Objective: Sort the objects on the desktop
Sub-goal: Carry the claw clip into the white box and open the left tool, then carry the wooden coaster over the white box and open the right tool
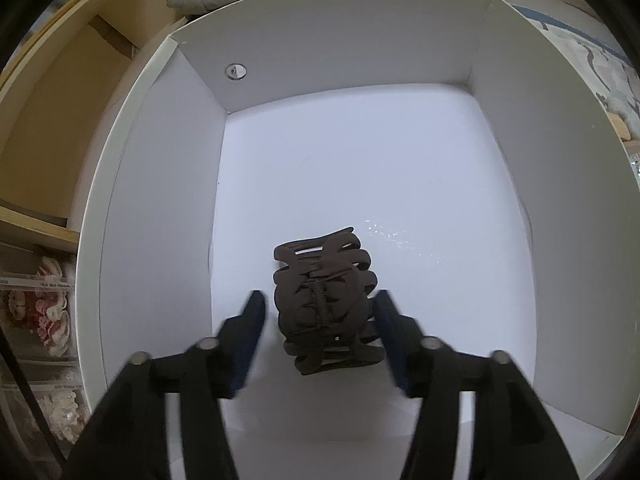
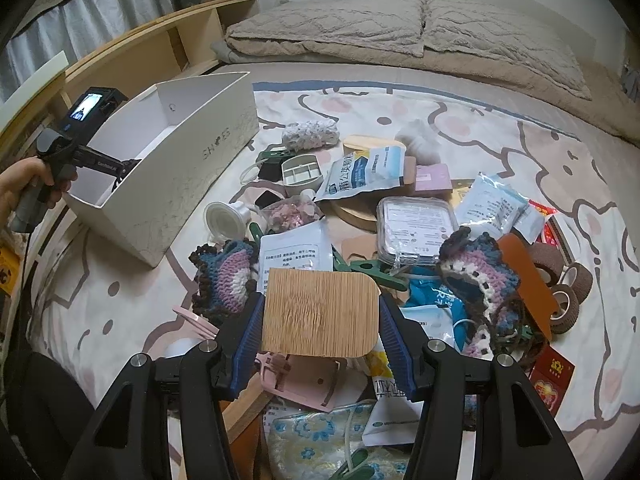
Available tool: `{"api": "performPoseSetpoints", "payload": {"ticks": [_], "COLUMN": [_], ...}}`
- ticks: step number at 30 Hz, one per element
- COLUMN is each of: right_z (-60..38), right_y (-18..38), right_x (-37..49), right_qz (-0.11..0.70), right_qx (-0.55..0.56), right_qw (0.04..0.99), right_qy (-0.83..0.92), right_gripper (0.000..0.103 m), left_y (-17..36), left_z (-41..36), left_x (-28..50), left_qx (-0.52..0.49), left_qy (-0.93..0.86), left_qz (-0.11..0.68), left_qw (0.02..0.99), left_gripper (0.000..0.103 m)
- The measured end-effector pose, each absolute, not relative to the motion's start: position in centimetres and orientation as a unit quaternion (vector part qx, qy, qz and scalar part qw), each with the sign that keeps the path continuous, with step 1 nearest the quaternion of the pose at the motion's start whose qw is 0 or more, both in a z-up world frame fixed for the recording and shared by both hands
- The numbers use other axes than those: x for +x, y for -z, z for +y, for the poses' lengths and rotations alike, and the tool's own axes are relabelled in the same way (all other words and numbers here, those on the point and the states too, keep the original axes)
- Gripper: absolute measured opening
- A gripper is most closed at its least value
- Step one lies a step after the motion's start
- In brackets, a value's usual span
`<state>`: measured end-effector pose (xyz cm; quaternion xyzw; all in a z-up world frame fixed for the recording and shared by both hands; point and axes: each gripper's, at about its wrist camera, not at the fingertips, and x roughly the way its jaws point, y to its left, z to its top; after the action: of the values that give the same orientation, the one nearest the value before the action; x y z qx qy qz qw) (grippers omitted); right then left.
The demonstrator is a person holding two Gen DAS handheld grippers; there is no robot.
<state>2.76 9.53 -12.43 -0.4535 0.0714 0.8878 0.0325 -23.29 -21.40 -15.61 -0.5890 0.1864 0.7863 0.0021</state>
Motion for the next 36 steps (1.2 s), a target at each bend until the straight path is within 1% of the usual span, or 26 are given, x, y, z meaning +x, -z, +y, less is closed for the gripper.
{"api": "performPoseSetpoints", "payload": {"ticks": [2,6,8,12,18,26,31,33,35,36], "right_z": [9.3,9.0,8.7,8.0,5.9,3.1,1.6,1.2,0.6,0.4], "right_y": [12.2,11.7,11.4,10.5,8.9,7.4,6.5,6.3,6.1,6.0], "right_x": [2.7,2.4,2.1,1.2,-1.2,-4.6,-6.1,-6.7,-7.4,-7.6], "right_qz": [0.069,0.065,0.062,0.058,0.047,0.039,0.032,0.031,0.030,0.029], "right_qx": [-0.452,-0.448,-0.444,-0.435,-0.416,-0.399,-0.389,-0.386,-0.384,-0.383], "right_qw": [0.032,0.029,0.026,0.018,-0.008,-0.040,-0.056,-0.061,-0.066,-0.067], "right_qy": [-0.889,-0.891,-0.894,-0.899,-0.908,-0.915,-0.919,-0.920,-0.921,-0.921], "right_gripper": [0.057,0.057,0.057,0.057,0.057,0.057,0.057,0.057,0.057,0.057], "left_y": [15.3,14.3,13.6,11.9,8.8,6.7,5.3,5.1,4.9,4.8], "left_z": [-21.6,-21.7,-21.6,-21.1,-19.5,-18.3,-18.2,-18.4,-18.8,-19.0], "left_x": [-23.3,-22.9,-22.5,-21.4,-18.2,-15.0,-13.1,-12.4,-11.8,-11.5], "left_qx": [-0.582,-0.557,-0.533,-0.503,-0.463,-0.424,-0.399,-0.388,-0.379,-0.375], "left_qy": [-0.792,-0.812,-0.827,-0.847,-0.878,-0.903,-0.915,-0.920,-0.925,-0.926], "left_qz": [0.183,0.175,0.179,0.173,0.123,0.066,0.050,0.042,0.030,0.024], "left_qw": [-0.001,-0.006,-0.014,-0.011,-0.002,-0.009,-0.014,-0.022,-0.029,-0.030], "left_gripper": [0.071,0.073,0.080,0.080,0.080,0.081,0.081,0.082,0.087,0.088]}}
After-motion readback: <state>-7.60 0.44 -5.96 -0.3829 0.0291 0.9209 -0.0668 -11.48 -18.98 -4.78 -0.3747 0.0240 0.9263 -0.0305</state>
